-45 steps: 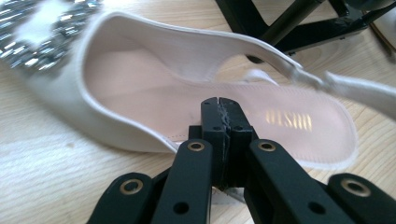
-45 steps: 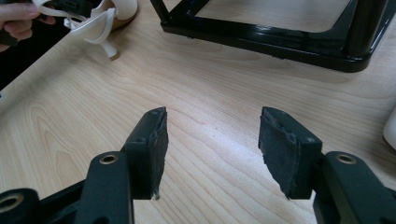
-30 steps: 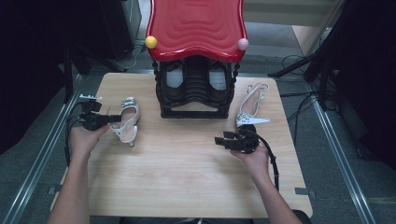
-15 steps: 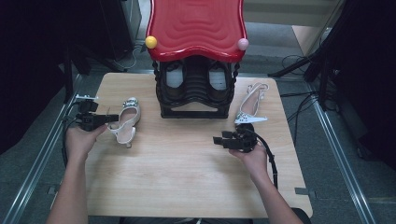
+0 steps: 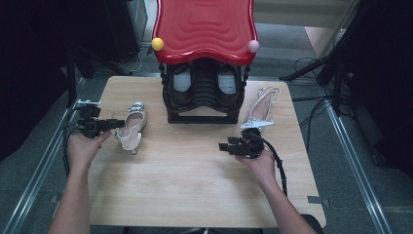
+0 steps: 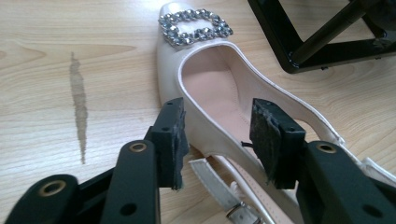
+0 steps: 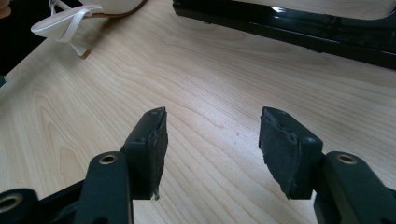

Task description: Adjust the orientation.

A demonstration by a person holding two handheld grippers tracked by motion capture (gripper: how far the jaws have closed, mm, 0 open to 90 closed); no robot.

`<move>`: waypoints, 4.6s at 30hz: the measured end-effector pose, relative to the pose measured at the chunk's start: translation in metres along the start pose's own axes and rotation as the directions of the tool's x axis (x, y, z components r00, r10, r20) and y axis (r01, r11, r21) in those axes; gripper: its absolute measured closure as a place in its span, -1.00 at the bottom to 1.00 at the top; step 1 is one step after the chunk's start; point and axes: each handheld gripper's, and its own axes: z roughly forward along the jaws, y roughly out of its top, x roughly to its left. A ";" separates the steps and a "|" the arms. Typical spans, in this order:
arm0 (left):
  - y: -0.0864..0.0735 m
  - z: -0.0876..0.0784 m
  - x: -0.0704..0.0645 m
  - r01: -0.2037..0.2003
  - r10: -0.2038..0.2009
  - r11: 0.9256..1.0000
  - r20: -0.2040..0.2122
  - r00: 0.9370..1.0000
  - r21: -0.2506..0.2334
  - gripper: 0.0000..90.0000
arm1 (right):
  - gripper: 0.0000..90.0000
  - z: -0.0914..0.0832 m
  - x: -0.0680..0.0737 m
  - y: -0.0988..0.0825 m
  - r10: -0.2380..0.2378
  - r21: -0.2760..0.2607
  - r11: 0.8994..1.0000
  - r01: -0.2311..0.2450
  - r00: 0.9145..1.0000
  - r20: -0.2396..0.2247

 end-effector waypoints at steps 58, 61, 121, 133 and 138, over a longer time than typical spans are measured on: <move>-0.025 -0.017 -0.036 0.038 -0.045 0.998 0.141 0.989 0.049 0.92 | -0.06 0.016 0.004 0.014 -0.038 0.019 0.999 0.038 0.999 -0.030; -0.028 -0.018 -0.044 0.019 -0.026 0.998 0.147 0.989 0.052 0.92 | -0.06 0.019 0.005 0.016 -0.040 0.022 0.999 0.041 0.998 -0.038; -0.011 0.079 -0.161 -0.285 0.165 0.932 0.437 0.884 0.225 0.70 | -0.07 -0.004 0.011 -0.022 -0.039 0.054 0.998 0.035 0.996 0.075; 0.000 0.055 -0.152 -0.273 0.189 0.948 0.397 0.898 0.166 0.30 | 0.13 0.007 0.021 -0.020 -0.085 0.021 0.996 0.084 0.992 0.091; -0.001 0.052 -0.146 -0.257 0.172 0.951 0.394 0.903 0.174 0.19 | 0.43 0.014 0.027 -0.019 -0.093 0.029 0.995 0.091 0.991 0.097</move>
